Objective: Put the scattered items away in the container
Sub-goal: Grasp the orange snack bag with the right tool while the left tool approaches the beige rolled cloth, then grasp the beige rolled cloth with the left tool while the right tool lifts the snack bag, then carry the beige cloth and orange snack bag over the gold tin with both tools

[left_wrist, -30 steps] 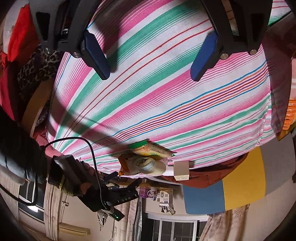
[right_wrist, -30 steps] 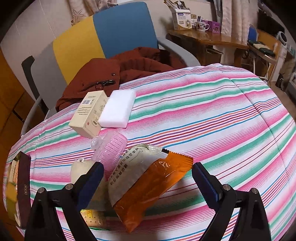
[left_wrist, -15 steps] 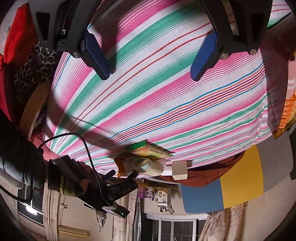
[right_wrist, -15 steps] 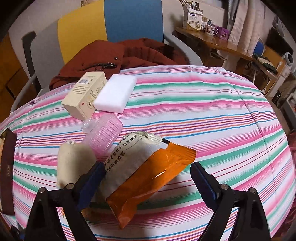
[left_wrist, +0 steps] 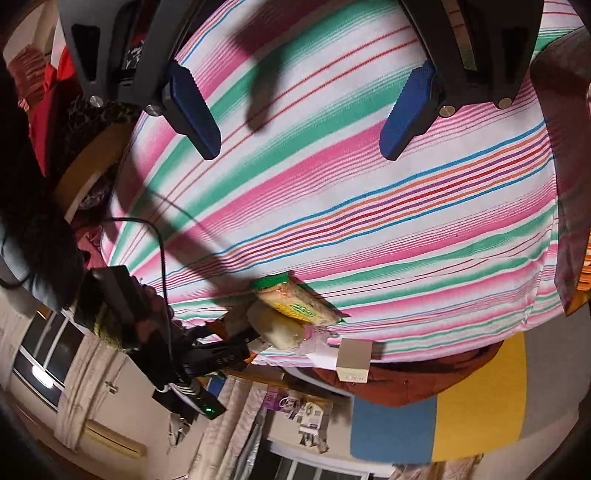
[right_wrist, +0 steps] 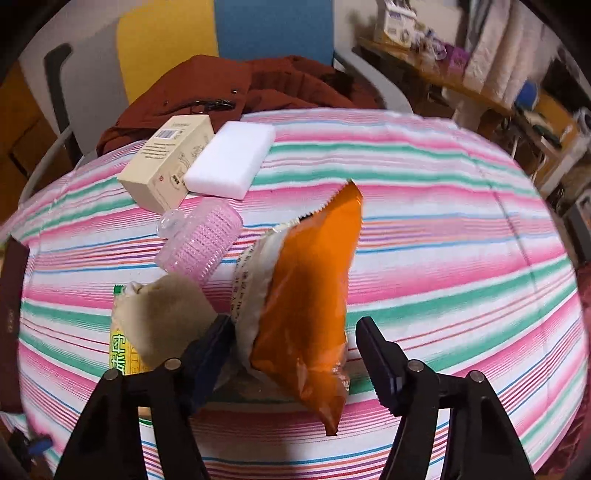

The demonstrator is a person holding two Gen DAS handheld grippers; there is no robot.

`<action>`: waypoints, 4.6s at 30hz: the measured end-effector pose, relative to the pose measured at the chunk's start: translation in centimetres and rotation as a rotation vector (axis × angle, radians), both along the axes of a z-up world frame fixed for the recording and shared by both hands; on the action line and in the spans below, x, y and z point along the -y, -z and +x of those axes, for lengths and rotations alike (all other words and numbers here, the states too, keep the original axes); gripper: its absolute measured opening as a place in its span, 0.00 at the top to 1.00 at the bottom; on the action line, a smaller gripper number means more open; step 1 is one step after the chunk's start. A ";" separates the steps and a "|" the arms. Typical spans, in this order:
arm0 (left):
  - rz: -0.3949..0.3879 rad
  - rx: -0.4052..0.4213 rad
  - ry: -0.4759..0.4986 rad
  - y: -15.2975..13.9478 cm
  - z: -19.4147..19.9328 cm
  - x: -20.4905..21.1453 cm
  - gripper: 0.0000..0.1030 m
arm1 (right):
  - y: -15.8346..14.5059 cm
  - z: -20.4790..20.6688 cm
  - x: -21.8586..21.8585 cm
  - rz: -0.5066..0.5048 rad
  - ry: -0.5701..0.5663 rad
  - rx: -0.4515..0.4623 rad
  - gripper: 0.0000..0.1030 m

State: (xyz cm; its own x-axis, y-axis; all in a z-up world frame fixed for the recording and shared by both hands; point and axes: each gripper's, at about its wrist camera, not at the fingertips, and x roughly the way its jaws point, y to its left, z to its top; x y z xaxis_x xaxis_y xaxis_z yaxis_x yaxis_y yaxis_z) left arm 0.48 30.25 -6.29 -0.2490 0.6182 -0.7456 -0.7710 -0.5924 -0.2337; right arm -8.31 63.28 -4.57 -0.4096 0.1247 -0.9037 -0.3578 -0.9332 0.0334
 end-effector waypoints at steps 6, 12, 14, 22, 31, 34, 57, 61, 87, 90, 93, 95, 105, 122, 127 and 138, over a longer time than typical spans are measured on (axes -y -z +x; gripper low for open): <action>-0.026 -0.029 0.020 -0.1 0.2 -0.8 0.17 | 0.6 0.2 -1.1 -0.042 0.035 0.002 0.16; 0.017 -0.020 0.019 -2.0 -1.2 -1.9 0.20 | 1.6 0.5 -2.6 -0.150 0.069 0.025 0.09; 0.019 -0.033 0.022 -3.0 -1.9 -2.8 0.20 | 1.3 0.7 -2.8 -0.146 0.083 0.023 0.10; -0.033 -0.127 0.056 -5.5 -5.7 -9.5 0.20 | 0.2 1.4 -3.5 -0.134 0.141 -0.008 0.35; -0.142 -0.266 0.268 -4.5 -6.8 -17.0 0.19 | 0.3 1.5 -3.9 -0.097 0.137 0.013 0.35; -0.162 -0.278 0.295 -3.6 -7.3 -18.4 0.19 | 0.2 1.4 -3.9 -0.094 0.136 0.017 0.35; -0.201 -0.346 0.327 -1.0 -9.0 -22.3 0.24 | 1.1 0.9 -3.5 -0.108 0.144 0.038 0.34; -0.207 -0.363 0.319 -0.9 -8.8 -22.3 0.27 | 1.1 0.8 -3.4 -0.098 0.142 0.036 0.34; -0.049 -0.217 0.108 -3.4 -1.6 -7.6 0.32 | 0.8 0.8 -2.4 0.026 0.098 0.024 0.39; -0.051 -0.176 0.074 -2.5 -1.1 -5.4 0.32 | 0.8 1.0 -2.2 0.031 0.102 0.020 0.40; -0.047 -0.148 0.051 -1.7 -0.7 -3.8 0.32 | 1.0 1.5 -1.7 0.029 0.112 0.017 0.41; -0.048 -0.146 0.045 -1.2 -0.2 -3.0 0.32 | 1.1 1.9 -1.2 0.026 0.117 0.016 0.42; 0.000 -0.149 0.044 -0.7 1.5 0.1 0.32 | 1.1 5.3 0.3 0.006 0.220 0.017 0.48; 0.083 -0.159 0.026 -1.7 3.8 5.5 0.32 | 1.5 14.7 11.0 -0.063 0.140 -0.203 0.48; 0.124 -0.182 -0.022 -3.4 4.0 8.5 0.32 | 1.7 15.9 14.6 -0.111 0.082 -0.284 0.49; 0.184 -0.175 -0.178 -4.8 2.7 15.5 0.32 | 1.5 14.2 21.6 -0.159 -0.064 -0.336 0.51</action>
State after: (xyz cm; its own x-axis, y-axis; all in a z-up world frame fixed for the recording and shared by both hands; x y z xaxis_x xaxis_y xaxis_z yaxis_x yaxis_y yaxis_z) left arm 3.21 14.73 -1.44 -0.4800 0.6740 -0.5615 -0.6970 -0.6817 -0.2226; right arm 5.93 41.72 -6.08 -0.6890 -0.0417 -0.7236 -0.2436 -0.9269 0.2854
